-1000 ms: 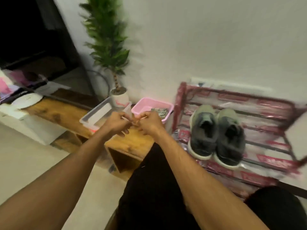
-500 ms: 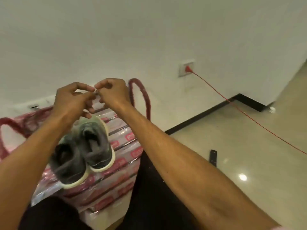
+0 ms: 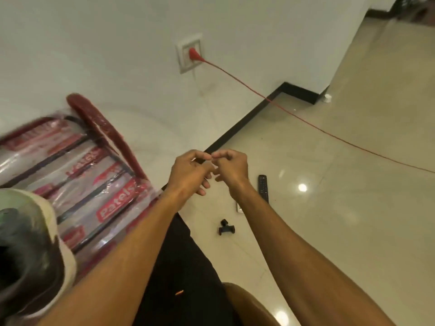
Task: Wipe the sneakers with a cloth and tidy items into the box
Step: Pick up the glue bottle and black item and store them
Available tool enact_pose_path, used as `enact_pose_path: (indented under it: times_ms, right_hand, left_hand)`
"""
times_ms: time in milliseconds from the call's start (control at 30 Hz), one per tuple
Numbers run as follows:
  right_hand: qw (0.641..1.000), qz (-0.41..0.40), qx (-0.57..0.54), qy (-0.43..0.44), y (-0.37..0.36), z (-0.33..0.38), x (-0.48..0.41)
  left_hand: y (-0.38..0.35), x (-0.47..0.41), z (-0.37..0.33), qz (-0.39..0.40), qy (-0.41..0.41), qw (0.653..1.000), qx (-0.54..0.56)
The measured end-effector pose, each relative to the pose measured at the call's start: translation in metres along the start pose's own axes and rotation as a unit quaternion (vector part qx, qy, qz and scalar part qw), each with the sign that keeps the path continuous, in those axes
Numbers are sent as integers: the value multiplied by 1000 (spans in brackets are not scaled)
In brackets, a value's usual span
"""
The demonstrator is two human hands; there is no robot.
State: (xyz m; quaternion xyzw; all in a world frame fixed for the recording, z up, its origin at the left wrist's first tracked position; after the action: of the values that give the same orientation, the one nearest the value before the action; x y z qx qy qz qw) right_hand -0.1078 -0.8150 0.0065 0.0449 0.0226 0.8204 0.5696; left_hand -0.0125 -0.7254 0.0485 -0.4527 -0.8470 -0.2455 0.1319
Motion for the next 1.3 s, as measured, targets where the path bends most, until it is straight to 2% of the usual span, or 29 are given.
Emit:
enact_pose_path:
  times_ms: [133,367,567,867,1067,1300]
  right_hand:
    - [995,-19,39,-94,29,-90,-12]
    - [972,-5,90,-215,42,-221,-17]
    - [945,39,190,-262,24,-315,-19]
    - [909,119,315,-245,2,-389,-40]
    - [864,204,410,-212,1,-424,-52]
    - [842,251,431,-205,-12,-452,-55]
  left_hand:
    - [-43,-40,52,41,80,996,-7]
    - [-77,-97,125,42,177,983,-7]
    - [-90,-145,149,69,191,974,-105]
    - [-122,-187,192,104,233,944,-212]
    - [-111,-201,217,71,264,940,-202]
    - [-121,-205,221,66,278,942,-177]
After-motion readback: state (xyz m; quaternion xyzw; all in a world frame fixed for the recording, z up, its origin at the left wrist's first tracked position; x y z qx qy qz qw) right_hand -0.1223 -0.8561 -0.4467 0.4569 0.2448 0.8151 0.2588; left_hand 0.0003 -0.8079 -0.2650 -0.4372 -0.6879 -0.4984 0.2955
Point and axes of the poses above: each hand's wrist, its own x-axis away from the middle knuckle, its own y-axis out of the back of the hand, z = x × y, the point moved 6 cm from there along -x, towards the middle knuckle, and after that the axes turned 12 degrees about y, right-handed, at the moved point
